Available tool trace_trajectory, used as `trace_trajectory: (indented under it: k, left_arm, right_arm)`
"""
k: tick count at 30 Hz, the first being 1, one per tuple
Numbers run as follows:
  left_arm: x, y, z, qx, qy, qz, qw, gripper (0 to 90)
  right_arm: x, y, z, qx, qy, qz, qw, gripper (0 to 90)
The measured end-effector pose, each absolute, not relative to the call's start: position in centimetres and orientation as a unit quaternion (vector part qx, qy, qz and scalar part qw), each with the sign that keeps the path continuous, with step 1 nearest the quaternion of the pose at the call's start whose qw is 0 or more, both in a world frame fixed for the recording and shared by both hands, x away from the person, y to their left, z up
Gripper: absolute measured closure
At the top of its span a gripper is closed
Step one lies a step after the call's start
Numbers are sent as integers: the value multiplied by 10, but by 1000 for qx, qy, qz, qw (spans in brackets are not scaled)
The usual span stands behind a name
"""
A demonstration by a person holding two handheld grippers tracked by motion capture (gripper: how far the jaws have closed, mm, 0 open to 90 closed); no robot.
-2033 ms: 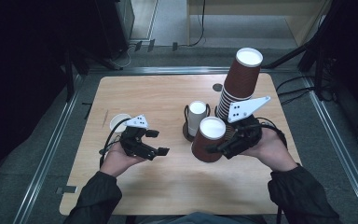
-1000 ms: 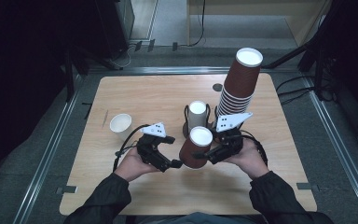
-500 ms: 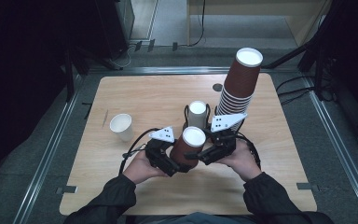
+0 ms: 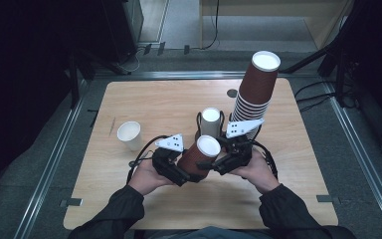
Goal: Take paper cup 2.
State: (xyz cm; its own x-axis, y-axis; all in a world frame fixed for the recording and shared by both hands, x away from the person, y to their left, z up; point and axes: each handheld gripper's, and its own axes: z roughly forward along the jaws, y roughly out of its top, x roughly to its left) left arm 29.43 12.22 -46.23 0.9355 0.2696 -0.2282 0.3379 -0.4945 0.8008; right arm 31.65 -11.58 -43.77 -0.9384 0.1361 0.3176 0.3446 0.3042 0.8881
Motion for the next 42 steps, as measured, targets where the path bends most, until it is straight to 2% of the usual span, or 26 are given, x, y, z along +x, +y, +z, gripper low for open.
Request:
trace_trajectory:
  k: [11,16,26,37,42]
  left_arm:
    - [298,139,-458,882,178,-42,435,127]
    - [301,137,-463,902,180,-34,390,122]
    - [309,129,-476,926,170,-37,336,123]
    - [307,110,-491,941,140,-81,299,122]
    - [303,102,-496,944,123,-96,289,122]
  right_arm:
    - [312,-128,-437,-138,-841,-519,65,139]
    - [308,-130,-441,-129,-861,-490,52,139]
    - [307,-140,-456,-126,-882,-452,38,141]
    - [307,-132,-462,-98,-897,-429,25,140]
    - [307,-122,-462,-80,-898,-431,44,141]
